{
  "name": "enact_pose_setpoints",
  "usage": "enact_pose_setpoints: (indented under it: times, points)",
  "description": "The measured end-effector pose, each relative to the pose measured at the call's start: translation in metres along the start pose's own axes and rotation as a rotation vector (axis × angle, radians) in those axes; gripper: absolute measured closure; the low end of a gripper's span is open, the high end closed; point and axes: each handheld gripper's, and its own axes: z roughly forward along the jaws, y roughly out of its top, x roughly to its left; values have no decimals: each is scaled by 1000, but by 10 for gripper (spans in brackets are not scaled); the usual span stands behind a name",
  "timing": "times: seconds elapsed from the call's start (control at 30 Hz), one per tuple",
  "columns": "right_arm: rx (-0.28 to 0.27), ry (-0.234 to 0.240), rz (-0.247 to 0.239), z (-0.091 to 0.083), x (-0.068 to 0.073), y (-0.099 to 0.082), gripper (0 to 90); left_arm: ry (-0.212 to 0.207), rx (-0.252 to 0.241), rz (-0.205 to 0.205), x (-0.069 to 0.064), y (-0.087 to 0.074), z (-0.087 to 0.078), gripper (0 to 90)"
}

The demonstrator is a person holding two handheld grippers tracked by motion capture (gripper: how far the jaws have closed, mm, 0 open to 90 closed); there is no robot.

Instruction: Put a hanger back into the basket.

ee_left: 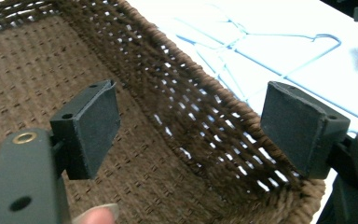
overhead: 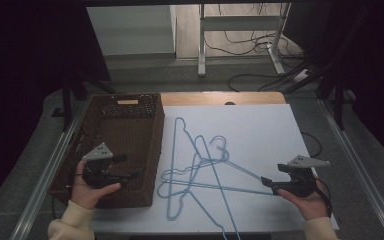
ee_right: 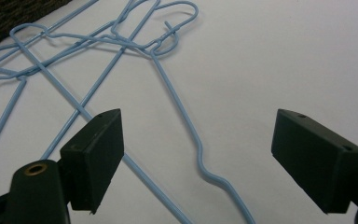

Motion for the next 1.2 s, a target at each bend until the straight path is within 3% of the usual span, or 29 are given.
enact_pose_setpoints:
  times: [0.2, 0.43, 0.53, 0.67, 0.7, 0.97, 1.2]
  points:
    - [-5, -7, 2, -4, 1, 1, 171, -7, 5, 11, -4, -1, 1, 194]
    - [-4, -19, 7, -3, 3, 6, 178, -31, -14, -15, -1, -4, -3, 193]
    - [0, -21, 12, -3, 5, 7, 182, -33, -18, -7, -2, -3, -5, 192]
    - [14, -29, -10, -1, 11, 10, 196, -27, -22, 1, -3, -4, -7, 193]
    - [30, -29, -33, 3, 14, 13, 197, -28, -20, -1, -2, -4, -7, 193]
    - [90, -29, -69, 26, 16, 28, 217, -24, -20, -2, -3, -2, -7, 194]
    - [108, -22, -93, 34, 22, 36, 247, -23, -11, -1, -6, -4, -8, 196]
